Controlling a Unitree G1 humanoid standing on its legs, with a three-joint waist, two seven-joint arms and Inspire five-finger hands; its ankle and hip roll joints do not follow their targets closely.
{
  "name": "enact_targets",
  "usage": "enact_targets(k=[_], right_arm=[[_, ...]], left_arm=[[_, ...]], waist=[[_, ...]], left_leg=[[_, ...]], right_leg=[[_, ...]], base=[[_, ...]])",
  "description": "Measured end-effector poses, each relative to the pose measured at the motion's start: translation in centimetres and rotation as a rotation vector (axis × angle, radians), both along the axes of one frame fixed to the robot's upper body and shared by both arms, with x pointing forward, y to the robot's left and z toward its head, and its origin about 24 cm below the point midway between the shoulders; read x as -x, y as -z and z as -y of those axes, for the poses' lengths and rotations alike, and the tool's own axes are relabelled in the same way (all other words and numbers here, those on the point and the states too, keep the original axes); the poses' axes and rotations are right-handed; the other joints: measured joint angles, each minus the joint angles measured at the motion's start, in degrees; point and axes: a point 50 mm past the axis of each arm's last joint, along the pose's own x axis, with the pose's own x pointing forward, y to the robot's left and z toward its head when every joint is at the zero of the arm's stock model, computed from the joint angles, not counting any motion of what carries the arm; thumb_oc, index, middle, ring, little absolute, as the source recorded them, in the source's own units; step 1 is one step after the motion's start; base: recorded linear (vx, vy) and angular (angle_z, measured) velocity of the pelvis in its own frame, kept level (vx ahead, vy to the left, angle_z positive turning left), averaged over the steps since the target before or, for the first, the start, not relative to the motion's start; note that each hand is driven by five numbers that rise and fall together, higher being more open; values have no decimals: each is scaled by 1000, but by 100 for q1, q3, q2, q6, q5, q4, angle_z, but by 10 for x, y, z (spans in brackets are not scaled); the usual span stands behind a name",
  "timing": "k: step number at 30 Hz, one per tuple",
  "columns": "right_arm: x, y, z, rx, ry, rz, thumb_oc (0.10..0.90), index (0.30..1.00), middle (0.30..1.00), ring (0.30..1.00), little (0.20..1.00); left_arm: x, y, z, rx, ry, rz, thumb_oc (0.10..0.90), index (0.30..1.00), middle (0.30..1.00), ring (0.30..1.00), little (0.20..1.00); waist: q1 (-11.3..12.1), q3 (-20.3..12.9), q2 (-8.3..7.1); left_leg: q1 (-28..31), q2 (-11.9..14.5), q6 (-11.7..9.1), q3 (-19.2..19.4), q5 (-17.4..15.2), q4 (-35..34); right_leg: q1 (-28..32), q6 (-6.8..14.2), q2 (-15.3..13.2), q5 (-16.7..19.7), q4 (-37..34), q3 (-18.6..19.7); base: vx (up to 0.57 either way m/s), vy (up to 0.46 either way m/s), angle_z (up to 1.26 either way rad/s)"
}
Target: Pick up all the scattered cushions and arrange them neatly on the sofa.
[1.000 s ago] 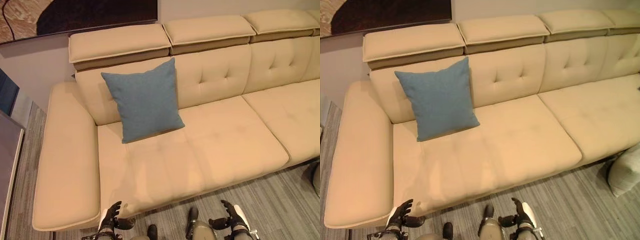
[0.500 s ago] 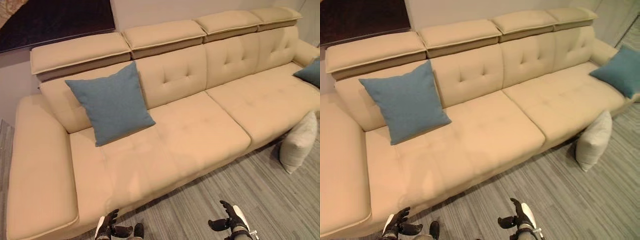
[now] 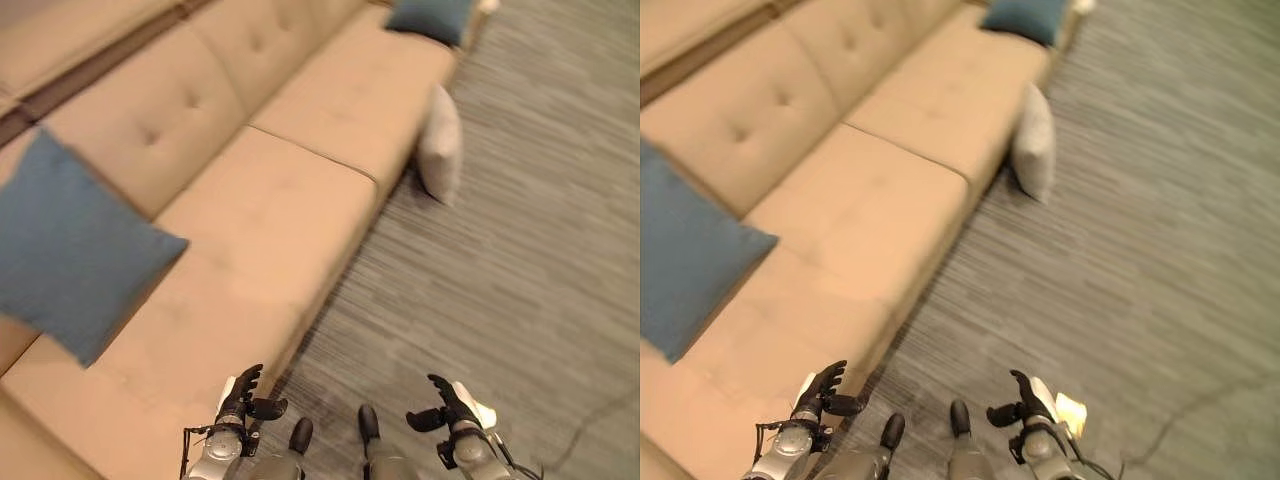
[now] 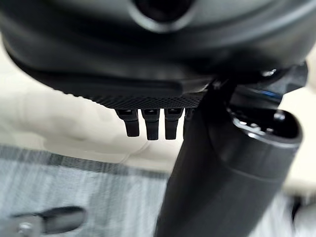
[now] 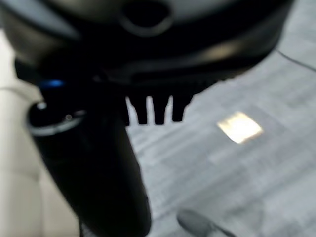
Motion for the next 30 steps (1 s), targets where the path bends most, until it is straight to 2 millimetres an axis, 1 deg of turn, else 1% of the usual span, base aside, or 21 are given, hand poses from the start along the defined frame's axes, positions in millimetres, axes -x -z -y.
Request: enact_targets(k=[1, 2, 3, 4, 6, 7, 8, 9, 11, 13, 15, 17, 18, 20, 23, 24, 25, 26, 28, 29, 30], right_arm=[[1, 1, 0, 1, -7, -16, 800, 900, 900, 900, 900], [3, 2, 2, 19, -27, -24, 800, 900, 900, 900, 900], [4, 2, 1, 26, -41, -30, 800, 900, 900, 900, 900], [5, 3, 1, 30, -50, -31, 800, 900, 900, 900, 900], [9, 4, 2, 33, -48, -36, 800, 900, 900, 900, 900], [13, 6, 3, 33, -46, -48, 800, 900, 900, 900, 900], [15, 7, 2, 33, -47, -55, 800, 900, 900, 900, 900], [16, 7, 5, 43, -46, -59, 800, 900, 900, 900, 900], [25, 9, 9, 50, -32, -79, 800, 900, 900, 900, 900], [41, 15, 11, 48, -21, -117, 800, 900, 900, 900, 900], [47, 17, 14, 48, -12, -132, 800, 900, 900, 900, 900], [52, 18, 15, 29, 26, -135, 800, 900, 900, 900, 900], [53, 18, 16, 25, 38, -135, 800, 900, 900, 900, 900], [57, 19, 21, 14, 84, -136, 800, 900, 900, 900, 900], [56, 18, 23, -25, 160, -119, 800, 900, 900, 900, 900], [55, 18, 23, -39, 185, -109, 800, 900, 900, 900, 900], [55, 18, 23, -64, 225, -97, 800, 900, 900, 900, 900], [53, 17, 24, -74, 250, -85, 800, 900, 900, 900, 900], [56, 18, 27, -74, 266, -91, 800, 900, 900, 900, 900], [62, 21, 31, -70, 300, -119, 800, 900, 900, 900, 900], [69, 24, 33, -68, 331, -146, 800, 900, 900, 900, 900]], left_arm=[[1, 0, -1, 3, 4, 0, 800, 900, 900, 900, 900], [10, 3, -8, 3, -25, -23, 800, 900, 900, 900, 900], [21, 8, -13, 0, -54, -52, 800, 900, 900, 900, 900], [33, 12, -18, 0, -80, -79, 800, 900, 900, 900, 900], [49, 16, -28, -12, -121, -114, 800, 900, 900, 900, 900], [54, 16, -33, -24, -128, -125, 800, 900, 900, 900, 900], [58, 16, -41, -44, -135, -134, 800, 900, 900, 900, 900], [56, 15, -43, -51, -134, -137, 800, 900, 900, 900, 900], [57, 16, -41, -43, -137, -147, 800, 900, 900, 900, 900], [63, 20, -34, -9, -148, -161, 800, 900, 900, 900, 900], [64, 22, -25, 23, -141, -167, 800, 900, 900, 900, 900], [58, 20, -20, 32, -106, -153, 800, 900, 900, 900, 900], [54, 19, -18, 36, -101, -140, 800, 900, 900, 900, 900], [47, 16, -13, 55, -104, -118, 800, 900, 900, 900, 900], [39, 14, -10, 71, -106, -100, 800, 900, 900, 900, 900], [37, 13, -11, 69, -110, -93, 800, 900, 900, 900, 900], [33, 12, -13, 69, -114, -84, 800, 900, 900, 900, 900], [32, 11, -14, 71, -119, -81, 800, 900, 900, 900, 900], [33, 11, -15, 66, -121, -85, 800, 900, 900, 900, 900], [34, 14, -16, 58, -121, -105, 800, 900, 900, 900, 900], [32, 14, -16, 57, -120, -112, 800, 900, 900, 900, 900]], waist=[[187, 67, 57], [411, 219, 275], [516, 210, 324], [600, 201, 352], [672, 153, 350], [698, 76, 247], [747, -1, 98], [694, -21, 67], [657, -135, 83], [657, -344, 101], [675, -456, 164], [648, -489, 198], [655, -492, 198], [652, -492, 255], [641, -424, 209], [645, -350, 158], [638, -298, 82], [641, -279, 47], [667, -274, 37], [639, -272, 27], [635, -229, 25]], left_leg=[[-2, 105, 37, 375, 4, 0], [42, 346, 112, 1004, -47, 48], [133, 446, 150, 1279, -72, 28], [237, 532, 207, 1538, -114, 18], [373, 635, 164, 1795, -209, -92], [386, 643, 50, 1872, -181, -204], [329, 603, -106, 1871, -71, -273], [266, 657, -194, 1840, -13, -275], [335, 808, -440, 1790, 139, -511], [398, 991, -551, 1756, 264, -592], [395, 1038, -580, 1680, 321, -580], [272, 1064, -666, 1404, 382, -404], [216, 1057, -767, 1281, 463, -358], [22, 1068, -922, 1061, 598, -109], [-247, 1065, -1167, 844, 784, 417], [-258, 1067, -1212, 820, 836, 579], [-461, 1036, -1150, 815, 764, 918], [-559, 943, -1009, 822, 579, 1051], [-572, 820, -916, 854, 480, 826], [-542, 580, -907, 873, 477, 301], [-558, 498, -909, 954, 477, 34]], right_leg=[[-98, -170, -36, -240, 327, -619], [-86, -261, -333, -640, 1022, -2296], [2, -293, -517, -816, 1390, -2867], [121, -282, -596, -1006, 1744, -3016], [413, -115, -598, -1250, 2054, -2950], [568, -51, -581, -1311, 1967, -2869], [771, -81, -480, -1400, 1451, -2728], [927, -377, -315, -1352, 937, -2659], [1051, -501, -77, -1226, 559, -2654], [1135, -659, 174, -1142, 368, -2585], [1204, -729, 287, -1109, 253, -2593], [1260, -818, 326, -1069, 156, -2702], [1265, -908, 334, -1018, 101, -2718], [1317, -933, 432, -1000, 8, -2741], [1456, -1072, 465, -956, -182, -2853], [1518, -1191, 486, -997, -237, -2848], [1610, -1280, 516, -1057, -276, -2760], [1616, -1294, 529, -1065, -338, -2695], [1619, -1296, 547, -1079, -362, -2645], [1666, -1355, 597, -1034, -438, -2604], [1704, -1405, 636, -1050, -447, -2540]], base=[[-184, 132, -177], [-141, 140, -226], [-119, 81, -228], [-36, -3, -153], [-7, -49, -105], [9, -65, -69], [45, -120, -46], [78, -177, -15], [91, -145, -5], [111, -167, -13], [21, -121, 0], [18, -99, 16], [55, -164, 15], [73, -145, 14], [147, -108, 19], [165, -52, 11], [272, -39, 7], [163, -13, -7], [231, -12, -19], [311, 10, 0], [227, 17, -12]])
